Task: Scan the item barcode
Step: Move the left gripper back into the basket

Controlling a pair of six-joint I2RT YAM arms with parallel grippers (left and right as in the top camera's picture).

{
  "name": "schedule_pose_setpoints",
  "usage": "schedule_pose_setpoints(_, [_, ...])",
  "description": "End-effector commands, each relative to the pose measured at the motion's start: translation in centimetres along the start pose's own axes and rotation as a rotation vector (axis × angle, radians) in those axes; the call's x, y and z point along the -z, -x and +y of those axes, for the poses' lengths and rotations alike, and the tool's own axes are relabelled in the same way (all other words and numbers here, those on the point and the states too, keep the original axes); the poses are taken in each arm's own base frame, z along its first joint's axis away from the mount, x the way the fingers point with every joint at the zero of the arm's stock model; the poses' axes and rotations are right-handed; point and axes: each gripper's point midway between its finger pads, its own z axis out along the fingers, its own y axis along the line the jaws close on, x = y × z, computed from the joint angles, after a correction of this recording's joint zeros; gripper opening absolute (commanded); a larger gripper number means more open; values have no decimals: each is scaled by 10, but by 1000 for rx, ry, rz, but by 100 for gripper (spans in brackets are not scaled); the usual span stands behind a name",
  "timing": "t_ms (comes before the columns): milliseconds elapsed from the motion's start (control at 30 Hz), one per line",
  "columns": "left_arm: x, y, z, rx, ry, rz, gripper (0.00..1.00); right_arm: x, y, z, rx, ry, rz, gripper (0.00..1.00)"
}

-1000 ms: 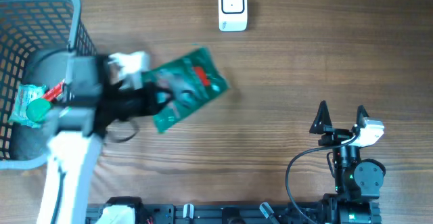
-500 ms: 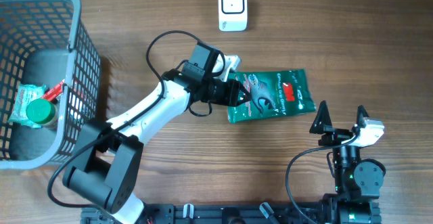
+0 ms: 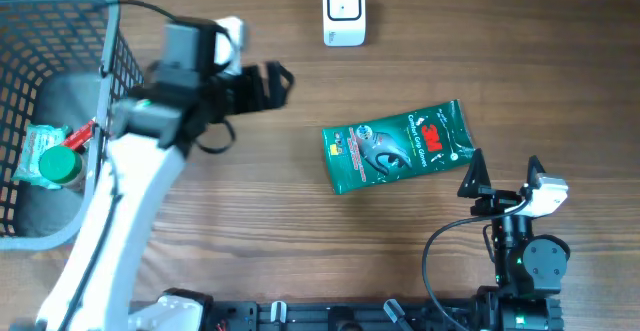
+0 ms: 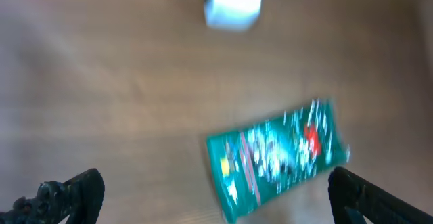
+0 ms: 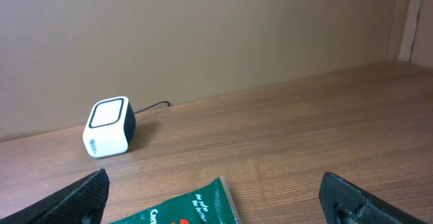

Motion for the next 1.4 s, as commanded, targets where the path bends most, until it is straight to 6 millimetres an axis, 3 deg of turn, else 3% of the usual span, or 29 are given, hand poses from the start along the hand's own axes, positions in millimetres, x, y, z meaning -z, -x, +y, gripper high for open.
schedule_pose_setpoints(0, [81, 53, 36, 64, 129, -278, 100, 0, 3, -1, 12, -7, -13, 100])
schedule_pose_setpoints(133, [141, 67, 102, 278, 281, -454, 100, 0, 3, -1, 11, -6, -12, 100])
schedule_pose_setpoints(233, [172, 66, 155, 518, 368, -550, 100, 0, 3, -1, 12, -6, -12, 100])
schedule_pose_setpoints(333, [205, 55, 217, 771, 471, -649, 100, 0, 3, -1, 11, -6, -12, 100])
schedule_pose_setpoints(467, [223, 26, 276, 953, 595, -646, 100, 0, 3, -1, 11, -6, -12, 100])
schedule_pose_setpoints(567, [205, 1, 316, 1064, 655, -529, 100, 0, 3, -1, 12, -6, -12, 100])
schedule_pose_setpoints(700, [158, -26, 352, 1124, 690, -315, 100, 0, 3, -1, 12, -6, -12, 100])
schedule_pose_setpoints(833, [129, -55, 381, 1170, 772, -159, 100, 0, 3, -1, 12, -6, -12, 100])
schedule_pose_setpoints(1033, [103, -70, 399, 1200, 781, -70, 100, 0, 3, -1, 12, -6, -12, 100])
schedule_pose_setpoints(1233, [71, -69, 402, 1169, 767, -15, 100, 0, 3, -1, 12, -6, -12, 100])
schedule_pose_setpoints(1367, [52, -81, 405, 1175, 766, 57, 100, 0, 3, -1, 12, -6, -12, 100])
